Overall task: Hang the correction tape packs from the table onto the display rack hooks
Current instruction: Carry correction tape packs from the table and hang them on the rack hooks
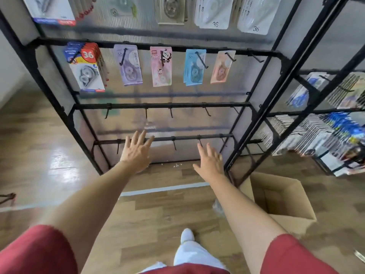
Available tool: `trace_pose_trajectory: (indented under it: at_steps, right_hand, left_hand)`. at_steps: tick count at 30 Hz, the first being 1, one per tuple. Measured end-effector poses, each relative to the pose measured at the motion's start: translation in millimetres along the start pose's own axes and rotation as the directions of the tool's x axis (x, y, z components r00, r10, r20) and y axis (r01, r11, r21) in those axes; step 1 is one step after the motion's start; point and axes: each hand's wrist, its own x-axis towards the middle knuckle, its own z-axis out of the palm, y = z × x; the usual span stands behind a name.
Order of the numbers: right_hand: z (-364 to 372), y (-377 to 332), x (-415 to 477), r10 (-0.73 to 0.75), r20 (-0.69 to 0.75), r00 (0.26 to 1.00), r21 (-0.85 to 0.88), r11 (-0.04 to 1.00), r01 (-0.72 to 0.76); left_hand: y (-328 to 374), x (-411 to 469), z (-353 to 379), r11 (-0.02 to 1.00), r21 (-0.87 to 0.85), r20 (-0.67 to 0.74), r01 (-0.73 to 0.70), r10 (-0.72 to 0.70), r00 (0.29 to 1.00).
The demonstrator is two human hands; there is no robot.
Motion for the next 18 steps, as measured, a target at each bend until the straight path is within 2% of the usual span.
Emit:
trace_pose_trajectory:
  at_steps: [5, 10, 18]
  right_hand:
    - [21.8, -1.4, -48.2, -0.016, 0.101, 0.995, -0.038, 0.999, 0.02]
    - [37.0, -18.1, -84.6, -0.145, 0.135, 0.98, -0.043, 0.988, 0.151]
    - [61.9, -49.4, -156.0, -0.334, 0.226, 0.915, -0.119, 0.923, 0.366]
  left_hand:
    - [-5.5, -63.9, 36.4, 0.993, -0.054, 0.07, 0.107, -0.103, 0.992]
    - [-5.8, -127.9, 72.2, 0.954, -0.179, 0.063, 0.242, -0.234, 0.97]
    - [7.5, -260.8, 111.0, 0.867, -0.25, 0.099, 0.431, -0.42, 0.902]
